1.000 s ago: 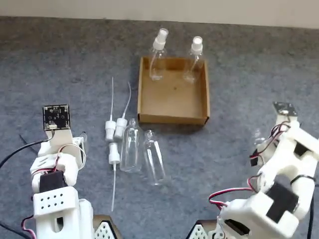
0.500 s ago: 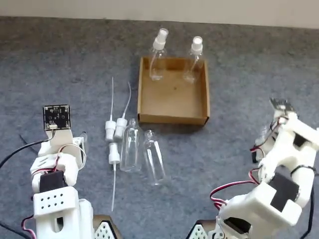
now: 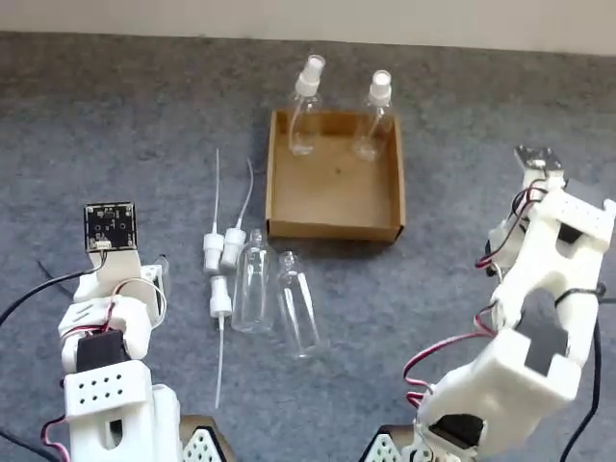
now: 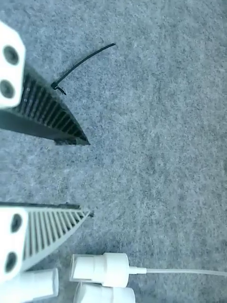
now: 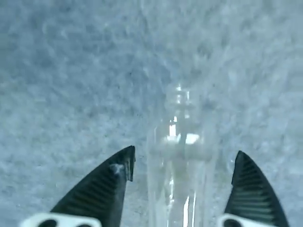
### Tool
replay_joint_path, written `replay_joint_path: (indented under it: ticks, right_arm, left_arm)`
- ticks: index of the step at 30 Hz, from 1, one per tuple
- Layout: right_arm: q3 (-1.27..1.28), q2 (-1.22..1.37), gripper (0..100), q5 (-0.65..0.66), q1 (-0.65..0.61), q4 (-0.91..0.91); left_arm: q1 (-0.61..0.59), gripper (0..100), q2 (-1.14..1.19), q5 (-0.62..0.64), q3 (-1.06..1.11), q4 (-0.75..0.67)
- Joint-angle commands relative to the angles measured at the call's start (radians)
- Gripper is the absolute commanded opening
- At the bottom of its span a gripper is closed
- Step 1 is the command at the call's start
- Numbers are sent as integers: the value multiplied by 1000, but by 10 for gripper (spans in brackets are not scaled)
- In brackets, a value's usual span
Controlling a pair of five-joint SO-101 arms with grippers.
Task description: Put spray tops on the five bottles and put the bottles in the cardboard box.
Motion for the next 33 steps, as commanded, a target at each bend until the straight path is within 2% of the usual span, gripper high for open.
replay_joint_path:
  ticks: [1,6,12,22,33]
  right_arm:
    - [-124,53,264,-11,-12,13]
    - [-160,88,251,-11,-12,13]
    - [-160,90,135,-8,-15,5]
    - [-113,91,246,-6,-15,13]
    - [-96,91,245,-5,-16,5]
  left_arm:
    - [18,187,-4,-8,-2,3]
    - [18,187,-4,-8,-2,3]
    - [18,187,-4,-8,-2,3]
    - [18,187,-4,-8,-2,3]
    - [18,187,-4,-8,-2,3]
